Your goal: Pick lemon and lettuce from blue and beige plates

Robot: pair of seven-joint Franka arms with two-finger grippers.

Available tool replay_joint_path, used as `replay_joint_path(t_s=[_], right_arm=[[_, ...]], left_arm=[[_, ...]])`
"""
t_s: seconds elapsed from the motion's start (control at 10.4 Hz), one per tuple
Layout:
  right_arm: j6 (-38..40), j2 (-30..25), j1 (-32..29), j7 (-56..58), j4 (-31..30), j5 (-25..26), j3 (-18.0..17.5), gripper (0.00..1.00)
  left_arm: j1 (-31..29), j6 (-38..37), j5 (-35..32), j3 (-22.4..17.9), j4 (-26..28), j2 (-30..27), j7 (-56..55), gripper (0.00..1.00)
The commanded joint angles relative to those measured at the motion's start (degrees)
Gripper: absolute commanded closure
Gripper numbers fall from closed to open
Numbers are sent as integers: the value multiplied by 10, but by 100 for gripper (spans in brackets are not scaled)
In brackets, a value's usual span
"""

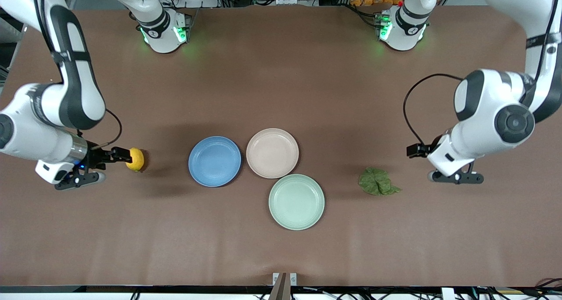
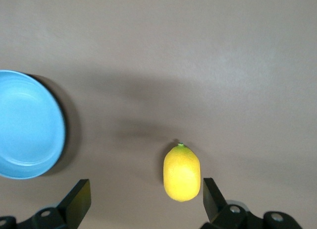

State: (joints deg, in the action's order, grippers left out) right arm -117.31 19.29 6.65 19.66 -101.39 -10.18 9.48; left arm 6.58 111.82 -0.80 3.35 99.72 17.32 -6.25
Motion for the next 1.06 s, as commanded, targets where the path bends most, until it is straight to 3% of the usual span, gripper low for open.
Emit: replay_joint_path(t_s=[0.0, 0.29, 0.48, 0.58, 0.96], right_arm=[[14, -52, 3, -1, -6, -5, 4, 0], [41, -105, -3, -1, -7, -2, 4, 0], [77, -151, -4, -4, -6, 48, 4, 0], [88, -162, -2, -6, -5, 93, 0, 0], [159, -196, -19, -154, 28, 99, -18, 0]], left_arm=[[-16, 51, 16, 0, 146, -120, 4, 0], [-26, 47, 17, 2, 189, -188, 3, 0], [-46, 36, 16, 20, 214, -226, -1, 0], [-73, 33, 16, 43, 205, -228, -1, 0], [-68, 32, 12, 47, 124, -222, -51, 0]])
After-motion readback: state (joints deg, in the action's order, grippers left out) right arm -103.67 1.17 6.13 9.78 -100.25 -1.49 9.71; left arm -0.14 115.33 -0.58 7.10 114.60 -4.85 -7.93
